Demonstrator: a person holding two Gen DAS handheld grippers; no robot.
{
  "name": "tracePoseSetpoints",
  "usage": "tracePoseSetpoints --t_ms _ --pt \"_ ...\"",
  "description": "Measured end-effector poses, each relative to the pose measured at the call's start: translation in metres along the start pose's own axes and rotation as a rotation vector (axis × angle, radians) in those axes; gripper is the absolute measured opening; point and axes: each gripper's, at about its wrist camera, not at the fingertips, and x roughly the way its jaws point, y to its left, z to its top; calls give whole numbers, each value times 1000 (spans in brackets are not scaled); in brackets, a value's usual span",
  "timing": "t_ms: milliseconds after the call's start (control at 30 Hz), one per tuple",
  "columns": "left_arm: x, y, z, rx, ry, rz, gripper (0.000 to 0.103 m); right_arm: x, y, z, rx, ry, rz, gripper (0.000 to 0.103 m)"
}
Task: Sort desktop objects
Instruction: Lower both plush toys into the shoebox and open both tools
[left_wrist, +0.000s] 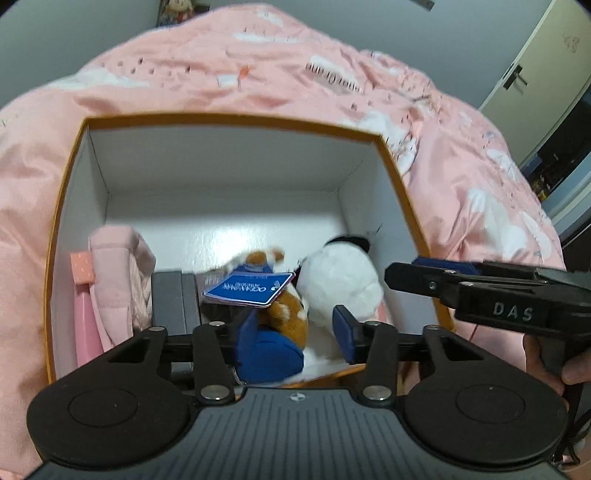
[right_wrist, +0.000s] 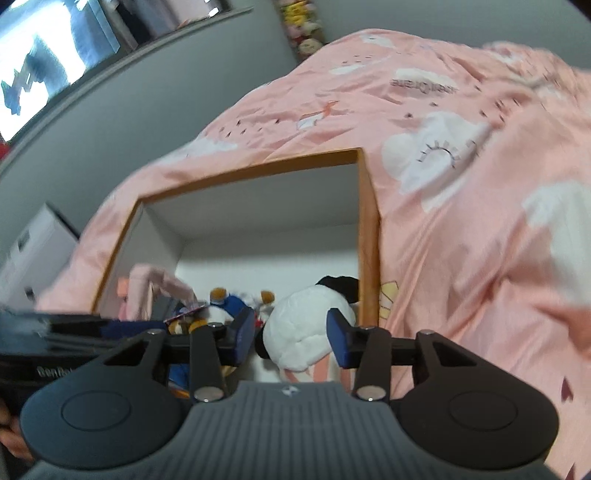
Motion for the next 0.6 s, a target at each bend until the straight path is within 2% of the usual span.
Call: tracePoseSetpoints --t_ms 33,167,267,300,433,600 --pt "3 2 -1 -7 24 11 42 3 4 0 -29 11 -8 46" --pt "16 9 -7 -33 64 25 42 20 19 -7 -125 61 -64 39" --pt "25 10 -9 -46 71 20 42 32 20 -14 -118 87 -76 32" --pt "27 11 -10 -49 78 18 41 34 20 -16 -115 83 -79 30" --pt "30 9 -11 -61 82 9 41 36 25 -21 -111 65 -101 32" --pt "14 2 -17 0 4 37 42 20 25 -31 -80 -29 -109 32"
